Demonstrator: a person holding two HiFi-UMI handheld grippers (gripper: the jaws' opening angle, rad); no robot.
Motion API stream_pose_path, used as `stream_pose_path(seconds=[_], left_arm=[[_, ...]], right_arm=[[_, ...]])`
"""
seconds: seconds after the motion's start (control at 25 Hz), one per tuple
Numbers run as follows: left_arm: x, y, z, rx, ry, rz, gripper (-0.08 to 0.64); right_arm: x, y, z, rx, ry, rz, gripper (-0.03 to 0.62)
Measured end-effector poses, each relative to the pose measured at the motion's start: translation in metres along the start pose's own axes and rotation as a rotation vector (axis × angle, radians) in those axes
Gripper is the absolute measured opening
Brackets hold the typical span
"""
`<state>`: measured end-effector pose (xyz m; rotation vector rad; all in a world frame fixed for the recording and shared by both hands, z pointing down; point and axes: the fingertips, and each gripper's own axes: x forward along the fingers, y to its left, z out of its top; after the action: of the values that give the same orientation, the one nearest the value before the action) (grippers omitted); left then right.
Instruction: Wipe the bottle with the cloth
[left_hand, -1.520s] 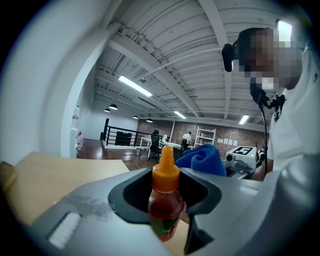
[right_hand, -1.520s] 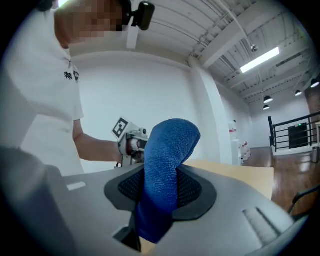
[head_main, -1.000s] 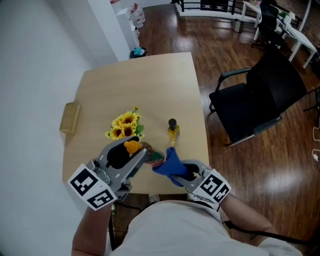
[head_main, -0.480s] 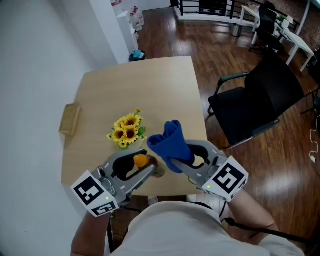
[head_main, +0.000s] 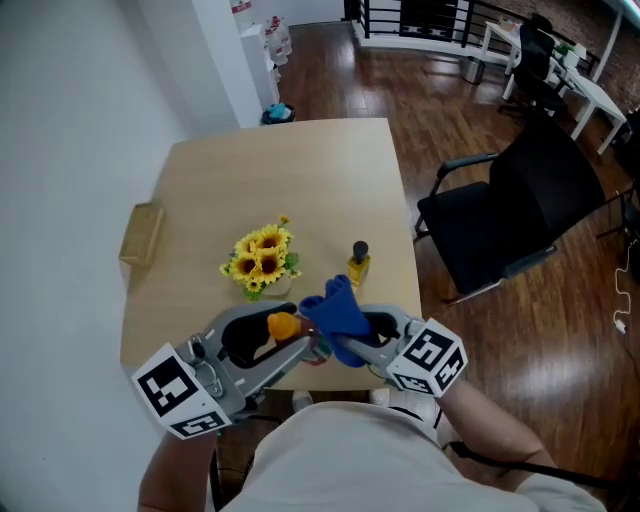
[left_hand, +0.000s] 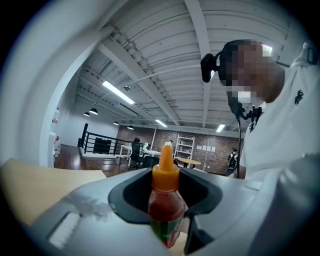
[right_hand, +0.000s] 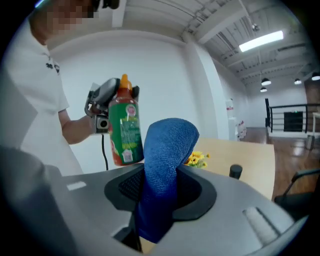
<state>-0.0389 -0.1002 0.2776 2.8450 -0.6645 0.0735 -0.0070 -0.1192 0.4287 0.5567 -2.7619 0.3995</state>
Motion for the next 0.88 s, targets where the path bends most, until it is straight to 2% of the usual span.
stream_pose_path(seconds=[0.12,0.2,0.4,0.48,0.72,0.88], left_arm=[[-0.005,0.0,0.013,0.007,-0.029,-0.009,0.161],[-0.006,0.001,0.022,0.006,-0.05,-0.016,0.161],[-0.002,0.007,0.022,0.033,-0.046,-0.016,0.161],[-0.003,0.011,0.016,0.045,-0.03,-0.013,0.161],[-0.018,0.029,-0.002,0.054,0.007,0.018,0.161],[-0.029,0.043,-0.009,0.046,0.017,0.036,0.161]], right_arm=[[0.017,-0.002,-0.039,0.108,0.09,0.011,0.144],[0.028,0.007,-0.051,0.155,0.133,0.05,0.144],[0.054,0.05,-0.03,0.214,0.11,0.179,0.145],[0.058,0.057,-0.024,0.221,0.109,0.194,0.144],[0.04,0.042,-0.038,0.192,0.168,0.094,0.145],[0.019,0.032,-0.034,0.188,0.148,0.018,0.145]])
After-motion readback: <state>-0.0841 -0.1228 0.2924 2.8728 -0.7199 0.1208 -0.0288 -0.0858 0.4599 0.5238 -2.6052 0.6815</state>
